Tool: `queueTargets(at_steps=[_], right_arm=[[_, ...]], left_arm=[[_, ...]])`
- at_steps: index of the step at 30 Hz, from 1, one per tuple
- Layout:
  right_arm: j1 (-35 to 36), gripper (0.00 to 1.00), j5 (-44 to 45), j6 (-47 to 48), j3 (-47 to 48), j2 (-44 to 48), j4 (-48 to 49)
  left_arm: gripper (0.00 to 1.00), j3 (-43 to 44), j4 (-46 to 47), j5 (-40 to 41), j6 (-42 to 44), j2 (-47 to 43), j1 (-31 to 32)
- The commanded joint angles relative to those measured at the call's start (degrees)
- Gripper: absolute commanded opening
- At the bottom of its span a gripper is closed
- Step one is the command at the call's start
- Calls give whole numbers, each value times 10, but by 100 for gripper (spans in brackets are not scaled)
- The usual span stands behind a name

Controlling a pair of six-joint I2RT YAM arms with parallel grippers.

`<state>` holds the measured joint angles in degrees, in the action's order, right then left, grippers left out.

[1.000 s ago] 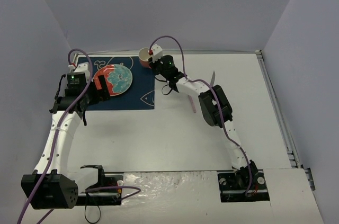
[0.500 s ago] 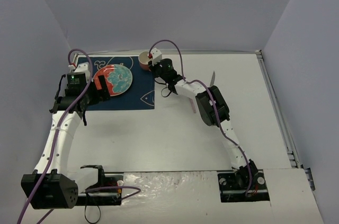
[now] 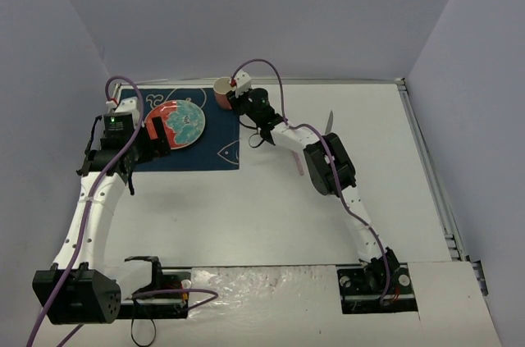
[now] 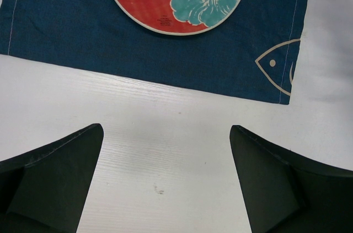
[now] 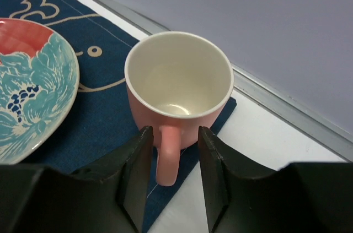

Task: Set the dinner table for one person

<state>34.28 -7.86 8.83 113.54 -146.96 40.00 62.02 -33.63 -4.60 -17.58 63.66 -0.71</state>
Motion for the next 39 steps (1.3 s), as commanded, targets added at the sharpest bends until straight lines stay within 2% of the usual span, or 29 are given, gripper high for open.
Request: queueTargets(at_steps=[1,4,9,12,16,22,24,28,30,39], right_arm=[[3,41,4,5,30,34,75],[3,48,5,4,26,36,77],[3,71,8,2,-7,69,98],[2,81,9,2,-54,110,115],[0,89,11,2,-132,182,125],[-13,92,37,-31,-275,315,91],[-18,93,75,-52,-318,356,68],[-32,94,147,-110,-403,441,-15],[-44,94,154,-134,-431,482,-76],[-133,94,215,-248,-557,565,-211]], left_arm=[[97,11,19,9,2,-2,0],[97,11,19,10,2,-2,0],[97,12,18,10,3,-2,0],[97,12,17,9,3,-3,0],[97,12,17,10,3,-5,0],[97,12,15,13,4,-12,1],[97,12,16,14,5,-13,0],[97,11,15,17,6,-16,-1],[97,10,14,17,6,-18,-1],[97,8,16,14,4,-20,0]])
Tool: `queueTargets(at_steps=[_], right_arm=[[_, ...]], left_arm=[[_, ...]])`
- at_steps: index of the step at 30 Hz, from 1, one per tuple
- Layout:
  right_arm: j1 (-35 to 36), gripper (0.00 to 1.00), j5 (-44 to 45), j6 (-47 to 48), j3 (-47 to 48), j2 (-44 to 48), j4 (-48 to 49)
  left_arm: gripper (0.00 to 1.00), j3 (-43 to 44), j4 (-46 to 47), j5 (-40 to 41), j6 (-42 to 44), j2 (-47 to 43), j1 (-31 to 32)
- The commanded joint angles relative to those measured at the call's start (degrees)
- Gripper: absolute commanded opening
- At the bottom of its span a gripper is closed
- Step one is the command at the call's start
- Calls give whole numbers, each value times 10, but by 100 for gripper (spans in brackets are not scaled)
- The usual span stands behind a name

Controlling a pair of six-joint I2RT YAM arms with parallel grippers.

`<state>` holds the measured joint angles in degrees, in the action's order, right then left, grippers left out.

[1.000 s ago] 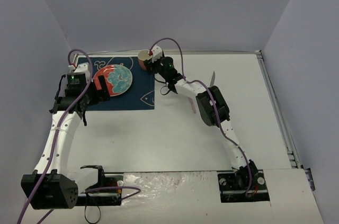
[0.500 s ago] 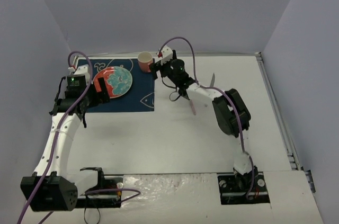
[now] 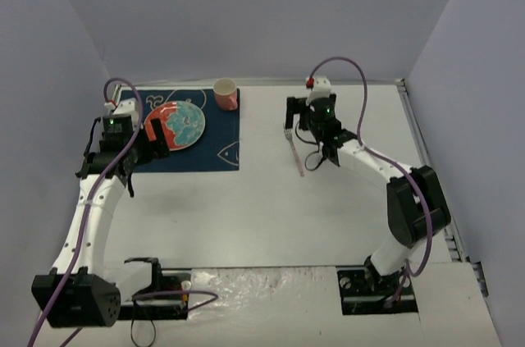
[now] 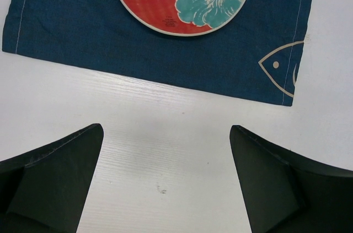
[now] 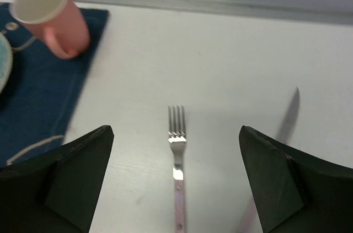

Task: Set the dinner table for one person

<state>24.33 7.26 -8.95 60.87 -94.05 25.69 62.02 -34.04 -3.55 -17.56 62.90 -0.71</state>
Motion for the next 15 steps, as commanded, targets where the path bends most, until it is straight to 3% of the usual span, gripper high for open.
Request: queueTargets(at_steps=[1,7,15], right_arm=[[-40,94,68,-76,-35,34,-76],[-85,88,70,-115,-49,-3,-99],[-95,80,73,-128,-18,-86,-101]], left_arm=[[97,8,20,3,3,-13,0],[97,7,21,1,2,-11,1],[97,6,21,-1,1,-11,0]])
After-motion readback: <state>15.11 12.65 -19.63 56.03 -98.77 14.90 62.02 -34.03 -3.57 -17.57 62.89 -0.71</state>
